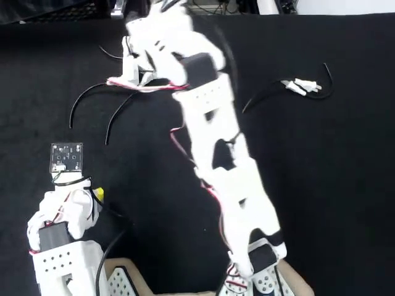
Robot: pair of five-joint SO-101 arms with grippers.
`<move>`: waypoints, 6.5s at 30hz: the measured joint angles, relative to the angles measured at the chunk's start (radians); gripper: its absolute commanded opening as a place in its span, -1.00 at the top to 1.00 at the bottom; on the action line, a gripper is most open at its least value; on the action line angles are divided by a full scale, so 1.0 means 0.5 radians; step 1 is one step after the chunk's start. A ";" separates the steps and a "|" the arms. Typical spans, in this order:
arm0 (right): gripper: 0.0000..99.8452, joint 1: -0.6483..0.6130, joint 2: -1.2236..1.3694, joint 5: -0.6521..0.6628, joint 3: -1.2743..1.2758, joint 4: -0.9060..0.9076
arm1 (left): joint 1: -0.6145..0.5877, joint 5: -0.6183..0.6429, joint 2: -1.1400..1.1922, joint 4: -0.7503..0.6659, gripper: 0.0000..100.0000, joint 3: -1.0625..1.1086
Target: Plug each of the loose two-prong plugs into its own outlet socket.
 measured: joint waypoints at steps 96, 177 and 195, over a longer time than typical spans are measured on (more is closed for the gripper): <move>0.68 0.908 -0.488 0.037 2.918 -0.172 | -1.712 -1.249 4.210 0.718 0.54 -4.342; 0.68 0.905 -0.488 0.037 2.918 -0.172 | -0.921 -0.727 3.535 1.286 0.94 -5.468; 0.68 0.905 -0.488 0.037 2.918 -0.172 | 0.178 -0.884 2.219 1.117 0.94 -2.697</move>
